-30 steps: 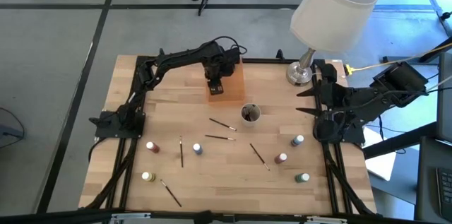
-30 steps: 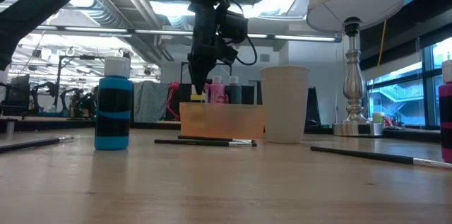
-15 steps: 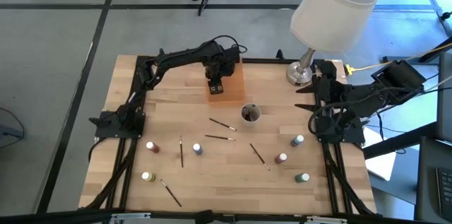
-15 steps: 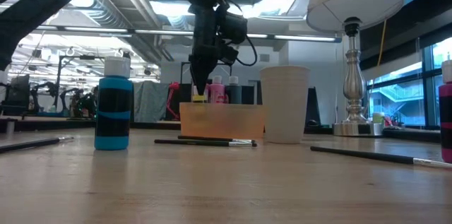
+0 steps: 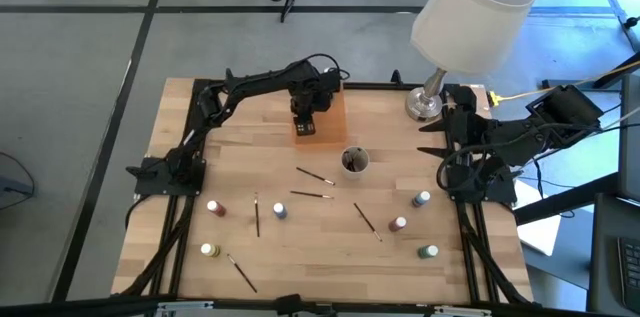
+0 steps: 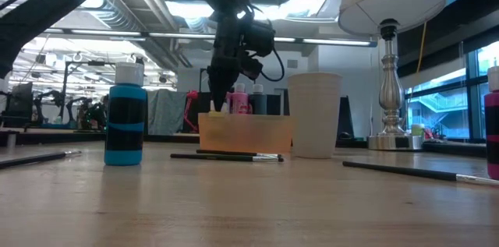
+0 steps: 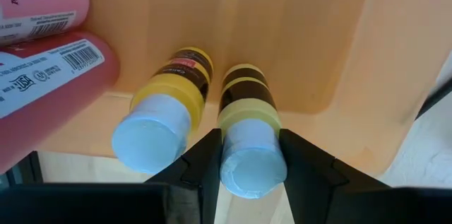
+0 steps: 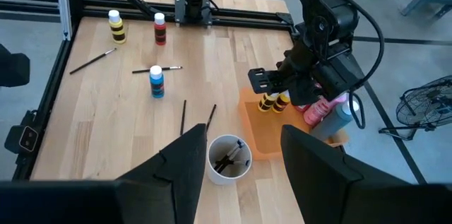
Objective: Pick & Place Paint Supplies
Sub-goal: Put the light yellow paint bottle into the orange bin
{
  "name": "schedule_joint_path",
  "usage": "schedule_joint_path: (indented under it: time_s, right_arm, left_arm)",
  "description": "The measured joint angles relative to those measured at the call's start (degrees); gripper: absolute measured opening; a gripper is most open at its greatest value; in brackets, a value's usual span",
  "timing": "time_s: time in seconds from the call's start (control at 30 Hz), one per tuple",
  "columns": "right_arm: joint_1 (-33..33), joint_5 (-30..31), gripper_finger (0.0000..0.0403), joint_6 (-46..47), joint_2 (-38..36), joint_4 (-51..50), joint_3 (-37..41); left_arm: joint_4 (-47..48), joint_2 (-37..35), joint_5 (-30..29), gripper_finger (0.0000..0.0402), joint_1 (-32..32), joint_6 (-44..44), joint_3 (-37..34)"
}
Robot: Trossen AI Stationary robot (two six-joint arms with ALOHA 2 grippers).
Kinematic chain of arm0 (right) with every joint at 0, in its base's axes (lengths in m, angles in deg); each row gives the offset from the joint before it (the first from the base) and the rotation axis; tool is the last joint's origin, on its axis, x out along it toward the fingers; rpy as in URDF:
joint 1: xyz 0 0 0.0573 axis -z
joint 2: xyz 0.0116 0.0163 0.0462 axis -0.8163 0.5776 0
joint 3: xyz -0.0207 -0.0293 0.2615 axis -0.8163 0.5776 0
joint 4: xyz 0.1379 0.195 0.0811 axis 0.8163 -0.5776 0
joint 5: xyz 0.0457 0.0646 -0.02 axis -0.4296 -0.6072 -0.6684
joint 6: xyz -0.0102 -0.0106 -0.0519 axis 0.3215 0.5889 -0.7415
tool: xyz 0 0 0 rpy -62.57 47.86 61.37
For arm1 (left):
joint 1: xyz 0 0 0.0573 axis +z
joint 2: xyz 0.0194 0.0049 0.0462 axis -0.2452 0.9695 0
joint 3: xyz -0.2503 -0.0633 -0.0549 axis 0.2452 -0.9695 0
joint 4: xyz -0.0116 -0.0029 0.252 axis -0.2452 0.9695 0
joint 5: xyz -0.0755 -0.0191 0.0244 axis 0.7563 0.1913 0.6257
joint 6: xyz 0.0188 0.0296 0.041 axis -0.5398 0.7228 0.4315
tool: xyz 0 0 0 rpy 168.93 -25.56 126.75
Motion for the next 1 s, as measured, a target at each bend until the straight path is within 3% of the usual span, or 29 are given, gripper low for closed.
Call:
schedule_joint_path:
  time_s: [1.0]
  right_arm:
    - [0.0,0.04,0.0187,-0.01,0.0,-0.23,0.01]
  left_arm:
    - [-2.93,0.14,-2.52,0.0119,2.98,-0.61,-0.07]
